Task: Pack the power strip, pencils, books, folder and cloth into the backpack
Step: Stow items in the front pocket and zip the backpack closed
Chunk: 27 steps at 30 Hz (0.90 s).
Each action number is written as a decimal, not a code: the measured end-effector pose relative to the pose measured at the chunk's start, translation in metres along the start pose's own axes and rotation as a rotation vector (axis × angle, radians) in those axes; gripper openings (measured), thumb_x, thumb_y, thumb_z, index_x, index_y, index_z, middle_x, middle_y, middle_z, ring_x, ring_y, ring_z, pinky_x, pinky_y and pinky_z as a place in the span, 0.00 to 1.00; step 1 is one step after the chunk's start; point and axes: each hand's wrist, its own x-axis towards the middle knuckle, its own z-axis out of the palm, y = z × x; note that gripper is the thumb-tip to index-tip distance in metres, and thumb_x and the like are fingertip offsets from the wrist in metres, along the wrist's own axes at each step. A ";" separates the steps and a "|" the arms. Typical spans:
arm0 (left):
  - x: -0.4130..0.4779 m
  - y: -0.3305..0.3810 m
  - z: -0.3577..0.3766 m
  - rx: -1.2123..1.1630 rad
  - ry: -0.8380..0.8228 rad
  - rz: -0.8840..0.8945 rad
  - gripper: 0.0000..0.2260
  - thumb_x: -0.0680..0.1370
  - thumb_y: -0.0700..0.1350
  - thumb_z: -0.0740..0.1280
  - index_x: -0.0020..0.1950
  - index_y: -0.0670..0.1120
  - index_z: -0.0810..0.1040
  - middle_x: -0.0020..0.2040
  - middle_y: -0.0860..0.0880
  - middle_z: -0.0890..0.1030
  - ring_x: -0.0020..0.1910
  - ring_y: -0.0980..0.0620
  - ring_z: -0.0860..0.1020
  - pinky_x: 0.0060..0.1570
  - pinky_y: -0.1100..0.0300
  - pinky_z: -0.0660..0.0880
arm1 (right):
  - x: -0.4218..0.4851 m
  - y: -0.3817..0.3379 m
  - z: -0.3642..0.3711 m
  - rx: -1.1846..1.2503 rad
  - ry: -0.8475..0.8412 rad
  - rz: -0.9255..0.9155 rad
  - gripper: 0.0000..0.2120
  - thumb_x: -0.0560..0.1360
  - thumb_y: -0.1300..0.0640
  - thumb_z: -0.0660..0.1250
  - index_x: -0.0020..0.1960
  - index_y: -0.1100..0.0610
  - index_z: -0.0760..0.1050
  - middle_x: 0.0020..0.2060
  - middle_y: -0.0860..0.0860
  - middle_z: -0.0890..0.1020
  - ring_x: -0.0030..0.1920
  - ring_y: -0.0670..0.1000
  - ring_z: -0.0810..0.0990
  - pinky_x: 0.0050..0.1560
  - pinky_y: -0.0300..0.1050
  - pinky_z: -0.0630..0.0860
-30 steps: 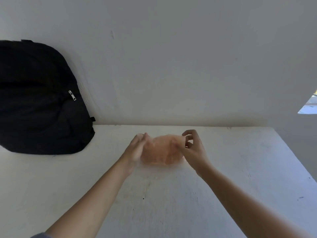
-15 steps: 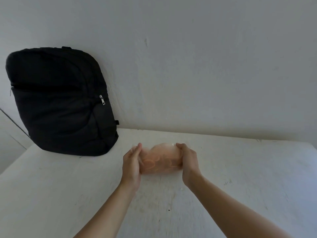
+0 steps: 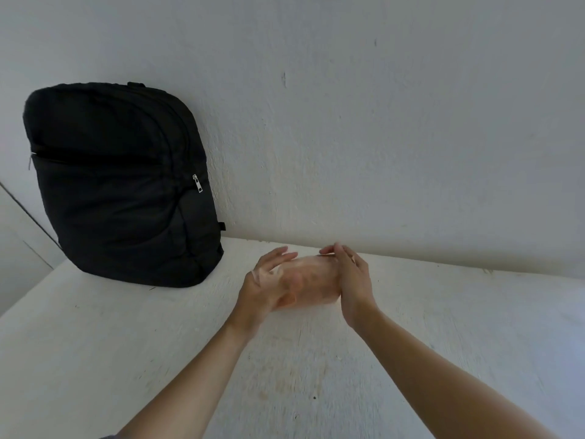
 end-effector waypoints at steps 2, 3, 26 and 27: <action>-0.003 -0.006 0.000 0.023 -0.033 -0.046 0.17 0.76 0.47 0.74 0.65 0.49 0.81 0.60 0.51 0.85 0.58 0.52 0.83 0.49 0.57 0.82 | 0.000 0.007 -0.008 -0.062 -0.126 -0.035 0.19 0.80 0.44 0.64 0.48 0.59 0.84 0.47 0.52 0.87 0.51 0.52 0.84 0.52 0.45 0.79; -0.004 -0.010 0.001 0.046 -0.017 -0.056 0.15 0.77 0.47 0.73 0.62 0.47 0.83 0.56 0.49 0.86 0.56 0.50 0.85 0.48 0.58 0.82 | -0.001 0.011 -0.011 -0.108 -0.157 -0.044 0.18 0.79 0.45 0.67 0.47 0.60 0.84 0.45 0.53 0.87 0.48 0.51 0.85 0.49 0.43 0.78; 0.015 -0.015 0.001 0.454 0.311 0.236 0.10 0.79 0.51 0.72 0.59 0.54 0.78 0.56 0.56 0.77 0.59 0.61 0.76 0.61 0.64 0.71 | 0.021 0.030 -0.020 -0.274 0.230 -0.195 0.02 0.80 0.55 0.68 0.48 0.52 0.76 0.42 0.48 0.81 0.42 0.51 0.78 0.39 0.41 0.74; 0.017 -0.015 0.001 0.570 0.215 0.229 0.12 0.78 0.52 0.73 0.61 0.54 0.78 0.58 0.57 0.76 0.61 0.60 0.75 0.63 0.63 0.71 | 0.022 0.032 -0.019 -0.312 0.213 -0.213 0.04 0.81 0.57 0.65 0.48 0.52 0.77 0.42 0.48 0.82 0.42 0.51 0.79 0.39 0.41 0.74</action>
